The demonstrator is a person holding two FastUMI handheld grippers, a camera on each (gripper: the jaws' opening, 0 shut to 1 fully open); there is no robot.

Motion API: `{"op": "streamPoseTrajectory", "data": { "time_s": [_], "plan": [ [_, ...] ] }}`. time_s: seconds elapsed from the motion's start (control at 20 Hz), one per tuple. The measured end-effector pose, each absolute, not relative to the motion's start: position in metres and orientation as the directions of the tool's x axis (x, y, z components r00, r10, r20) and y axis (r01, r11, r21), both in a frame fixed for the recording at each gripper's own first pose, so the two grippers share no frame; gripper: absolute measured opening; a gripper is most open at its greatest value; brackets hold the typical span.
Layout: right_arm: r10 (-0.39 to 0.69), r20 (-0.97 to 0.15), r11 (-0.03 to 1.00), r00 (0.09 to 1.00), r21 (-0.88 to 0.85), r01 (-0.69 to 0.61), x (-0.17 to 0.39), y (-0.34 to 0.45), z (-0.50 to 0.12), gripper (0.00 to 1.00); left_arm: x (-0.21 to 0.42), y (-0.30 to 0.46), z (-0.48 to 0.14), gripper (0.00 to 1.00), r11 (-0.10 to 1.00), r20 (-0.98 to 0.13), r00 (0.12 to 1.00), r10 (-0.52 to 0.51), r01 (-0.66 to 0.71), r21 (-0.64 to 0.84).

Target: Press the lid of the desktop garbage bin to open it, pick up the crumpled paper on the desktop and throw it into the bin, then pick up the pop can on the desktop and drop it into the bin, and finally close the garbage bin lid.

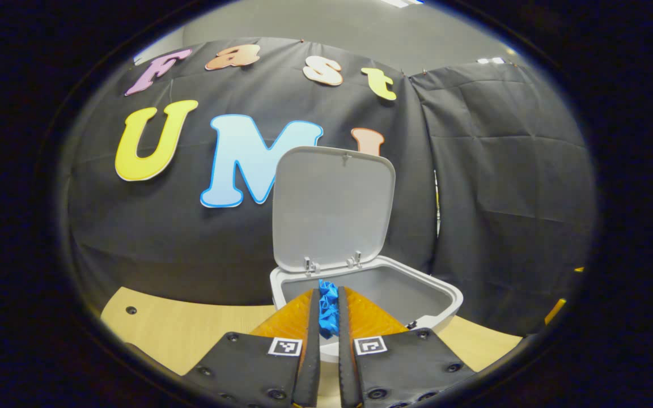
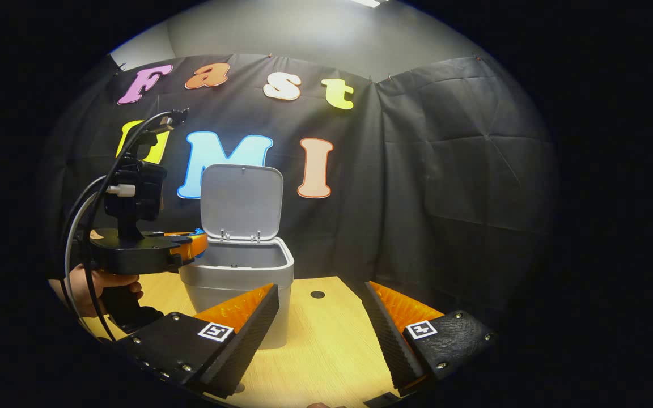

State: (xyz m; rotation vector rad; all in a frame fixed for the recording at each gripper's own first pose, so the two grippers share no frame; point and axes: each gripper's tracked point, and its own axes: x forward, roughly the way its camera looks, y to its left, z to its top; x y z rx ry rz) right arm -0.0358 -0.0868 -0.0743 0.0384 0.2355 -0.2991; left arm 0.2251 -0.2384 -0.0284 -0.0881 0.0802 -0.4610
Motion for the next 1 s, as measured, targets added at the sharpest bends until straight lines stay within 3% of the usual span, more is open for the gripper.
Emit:
{"op": "streamPoseTrajectory", "data": {
  "time_s": [0.1,0.4,0.6,0.75,1.0],
  "plan": [
    [-0.293,-0.239,0.953,0.926,0.002,0.302,-0.038,-0.09,-0.076,0.95,0.224,-0.247,-0.031,0.22,0.883,-0.069,0.883,-0.464,0.456,-0.107],
    [-0.318,-0.249,0.945,0.915,-0.008,0.326,-0.052,-0.104,-0.08,0.95,0.221,-0.259,-0.04,0.41,0.879,-0.099,0.877,-0.471,0.456,-0.138],
    [-0.335,-0.244,0.939,0.91,-0.004,0.344,-0.059,-0.111,-0.079,0.95,0.219,-0.263,-0.037,0.67,0.871,-0.089,0.871,-0.484,0.468,-0.152],
    [-0.331,-0.246,0.94,0.911,-0.006,0.34,-0.06,-0.11,-0.08,0.95,0.217,-0.264,-0.034,0.95,0.873,-0.083,0.873,-0.48,0.466,-0.143],
    [-0.308,-0.242,0.947,0.92,0.009,0.32,-0.059,-0.105,-0.08,0.95,0.21,-0.26,-0.028,0.95,0.876,-0.069,0.877,-0.475,0.464,-0.134]
  ]
}}
